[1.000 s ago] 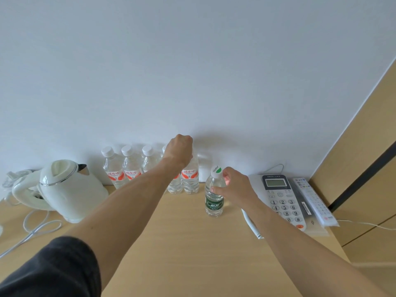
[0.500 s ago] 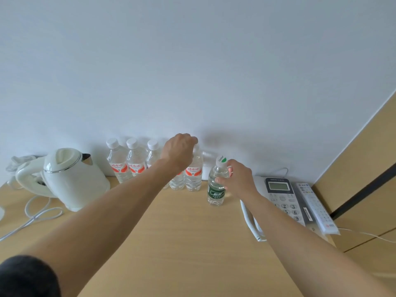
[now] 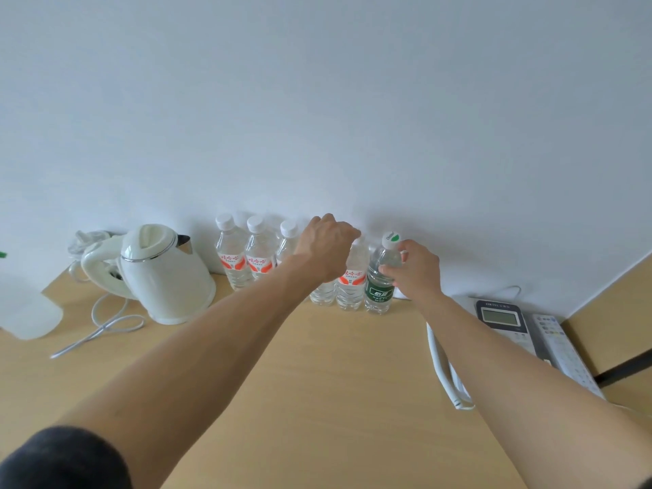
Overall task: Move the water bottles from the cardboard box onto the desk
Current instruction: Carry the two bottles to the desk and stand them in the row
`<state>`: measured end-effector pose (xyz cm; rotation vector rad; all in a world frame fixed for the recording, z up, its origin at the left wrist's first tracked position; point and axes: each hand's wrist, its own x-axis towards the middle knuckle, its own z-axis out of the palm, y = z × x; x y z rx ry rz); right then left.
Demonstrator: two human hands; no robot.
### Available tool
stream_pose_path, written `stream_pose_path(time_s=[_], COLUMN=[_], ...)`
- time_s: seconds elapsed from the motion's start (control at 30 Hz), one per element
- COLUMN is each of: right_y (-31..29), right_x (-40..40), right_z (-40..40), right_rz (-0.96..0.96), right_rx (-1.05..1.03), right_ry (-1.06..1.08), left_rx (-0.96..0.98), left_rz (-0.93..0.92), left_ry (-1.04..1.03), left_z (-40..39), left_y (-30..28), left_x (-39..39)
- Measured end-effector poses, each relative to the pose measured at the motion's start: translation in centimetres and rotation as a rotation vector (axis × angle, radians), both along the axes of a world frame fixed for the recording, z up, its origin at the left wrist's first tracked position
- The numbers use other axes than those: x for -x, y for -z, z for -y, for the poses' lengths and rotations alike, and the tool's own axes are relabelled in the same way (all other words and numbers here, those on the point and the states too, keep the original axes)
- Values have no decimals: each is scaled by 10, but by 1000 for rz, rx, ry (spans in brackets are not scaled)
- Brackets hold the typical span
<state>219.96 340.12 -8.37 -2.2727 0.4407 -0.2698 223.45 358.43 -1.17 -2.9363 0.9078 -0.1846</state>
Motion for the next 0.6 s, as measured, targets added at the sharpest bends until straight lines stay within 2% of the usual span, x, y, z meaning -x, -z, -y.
stream_pose_path(time_s=[0.17, 0.37, 0.6], right_y=[3, -4, -9], right_x=[4, 3, -1], right_z=[3, 7, 7], right_rz=[8, -43, -72], right_rx=[-46, 48, 68], right_ry=[-14, -55, -51], left_rx=[-6, 15, 18], left_rz=[0, -13, -15], left_ry=[-9, -12, -3], left_z=[3, 1, 0], left_y=[-1, 0, -1], left_x=[2, 3, 4])
